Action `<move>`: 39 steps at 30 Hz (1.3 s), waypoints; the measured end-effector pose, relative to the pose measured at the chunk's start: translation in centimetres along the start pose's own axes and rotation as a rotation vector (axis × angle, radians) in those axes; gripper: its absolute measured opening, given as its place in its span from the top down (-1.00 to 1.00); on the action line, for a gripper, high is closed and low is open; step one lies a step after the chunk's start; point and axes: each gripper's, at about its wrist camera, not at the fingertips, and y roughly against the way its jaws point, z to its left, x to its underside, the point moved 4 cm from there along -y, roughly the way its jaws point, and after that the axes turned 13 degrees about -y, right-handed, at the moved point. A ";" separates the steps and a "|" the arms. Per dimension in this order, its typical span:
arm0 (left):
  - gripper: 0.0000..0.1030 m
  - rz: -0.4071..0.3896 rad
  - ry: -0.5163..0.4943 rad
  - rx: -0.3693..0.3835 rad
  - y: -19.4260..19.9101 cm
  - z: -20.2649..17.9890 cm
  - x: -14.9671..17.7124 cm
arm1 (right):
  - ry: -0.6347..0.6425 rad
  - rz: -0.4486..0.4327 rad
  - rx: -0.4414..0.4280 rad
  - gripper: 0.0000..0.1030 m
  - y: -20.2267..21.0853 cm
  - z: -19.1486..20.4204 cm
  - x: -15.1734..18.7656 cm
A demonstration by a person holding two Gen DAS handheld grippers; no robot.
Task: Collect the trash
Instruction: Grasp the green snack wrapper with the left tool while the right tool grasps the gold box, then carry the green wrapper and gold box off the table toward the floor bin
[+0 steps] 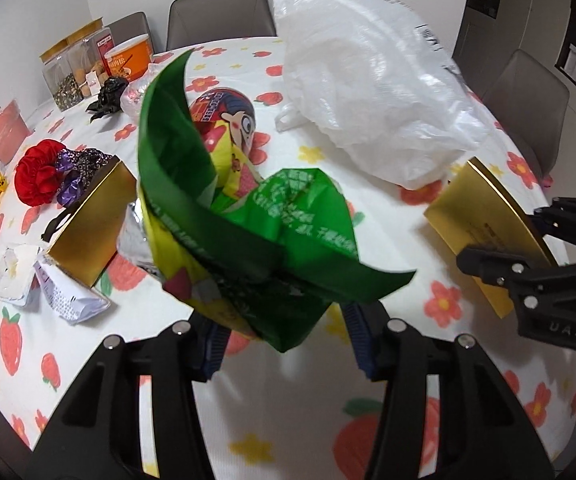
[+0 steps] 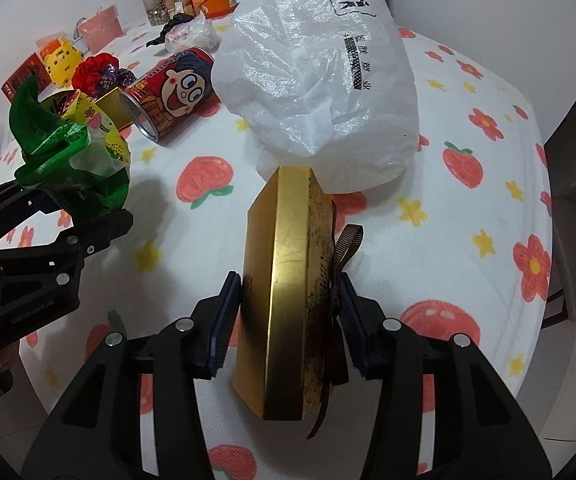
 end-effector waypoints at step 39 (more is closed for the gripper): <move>0.01 -0.010 -0.950 0.582 -0.3 -51.0 -1.5 | -1.060 -0.167 0.476 0.10 16.1 -35.6 34.9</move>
